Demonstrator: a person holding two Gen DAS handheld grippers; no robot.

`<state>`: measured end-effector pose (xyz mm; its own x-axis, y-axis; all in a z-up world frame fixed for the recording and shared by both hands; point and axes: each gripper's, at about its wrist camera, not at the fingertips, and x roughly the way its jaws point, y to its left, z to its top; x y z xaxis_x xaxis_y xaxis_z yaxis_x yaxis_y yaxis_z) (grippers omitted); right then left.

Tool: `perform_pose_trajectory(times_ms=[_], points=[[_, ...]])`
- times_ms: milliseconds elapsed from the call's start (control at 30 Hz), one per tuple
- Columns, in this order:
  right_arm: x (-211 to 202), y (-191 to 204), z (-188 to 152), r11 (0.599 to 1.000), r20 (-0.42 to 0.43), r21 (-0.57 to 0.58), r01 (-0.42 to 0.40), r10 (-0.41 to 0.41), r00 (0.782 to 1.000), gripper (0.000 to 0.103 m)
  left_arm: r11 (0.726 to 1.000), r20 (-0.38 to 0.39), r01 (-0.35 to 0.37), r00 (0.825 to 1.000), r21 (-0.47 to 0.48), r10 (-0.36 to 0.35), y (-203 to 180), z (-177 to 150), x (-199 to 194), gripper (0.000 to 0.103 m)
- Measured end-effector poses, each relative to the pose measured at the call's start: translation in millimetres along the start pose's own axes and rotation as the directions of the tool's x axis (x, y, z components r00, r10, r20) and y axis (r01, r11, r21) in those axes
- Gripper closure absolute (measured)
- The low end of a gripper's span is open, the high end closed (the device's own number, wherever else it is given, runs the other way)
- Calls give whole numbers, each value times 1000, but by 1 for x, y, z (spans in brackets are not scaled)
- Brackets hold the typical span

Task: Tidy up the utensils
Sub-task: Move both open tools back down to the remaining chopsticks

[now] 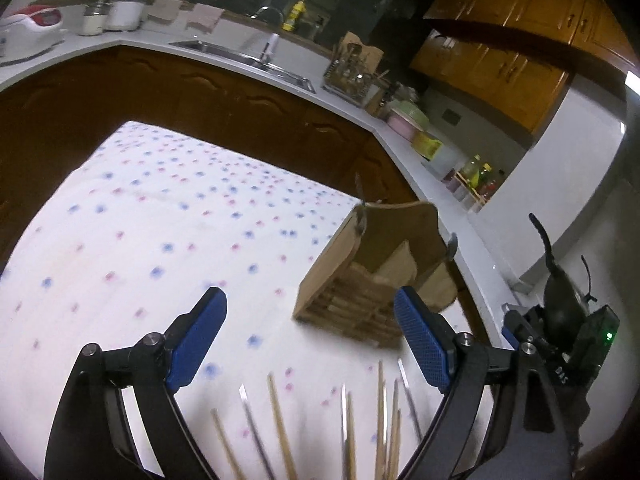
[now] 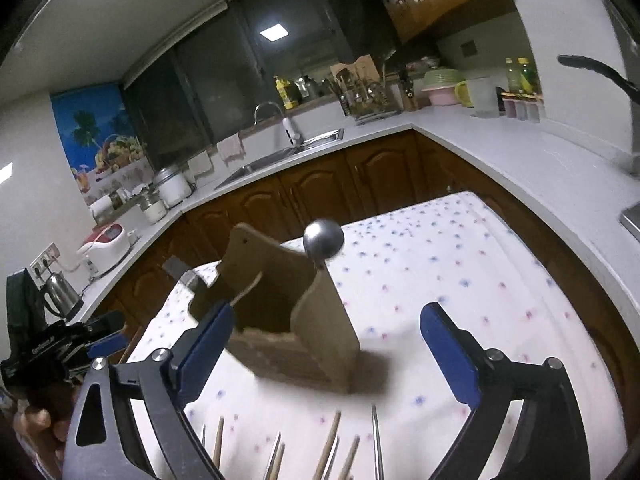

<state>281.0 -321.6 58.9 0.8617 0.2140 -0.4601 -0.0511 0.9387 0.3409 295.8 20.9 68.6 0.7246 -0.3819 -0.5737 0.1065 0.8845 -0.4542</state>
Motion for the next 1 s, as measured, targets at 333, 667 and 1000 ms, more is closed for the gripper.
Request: perform_pose_trajectory(times_ms=[333, 667, 1000], points=[[-55, -12, -56, 999, 9, 14, 49, -49, 999, 7, 997, -21, -80, 997, -24, 79, 19, -64, -37, 15], [-70, -17, -98, 997, -31, 4, 74, -74, 997, 7, 986, -79, -167, 982, 29, 169, 20, -106, -35, 15], [-65, -18, -115, 997, -82, 1, 77, -77, 994, 7, 978, -118, -177, 975, 112, 190, 0, -112, -20, 16]])
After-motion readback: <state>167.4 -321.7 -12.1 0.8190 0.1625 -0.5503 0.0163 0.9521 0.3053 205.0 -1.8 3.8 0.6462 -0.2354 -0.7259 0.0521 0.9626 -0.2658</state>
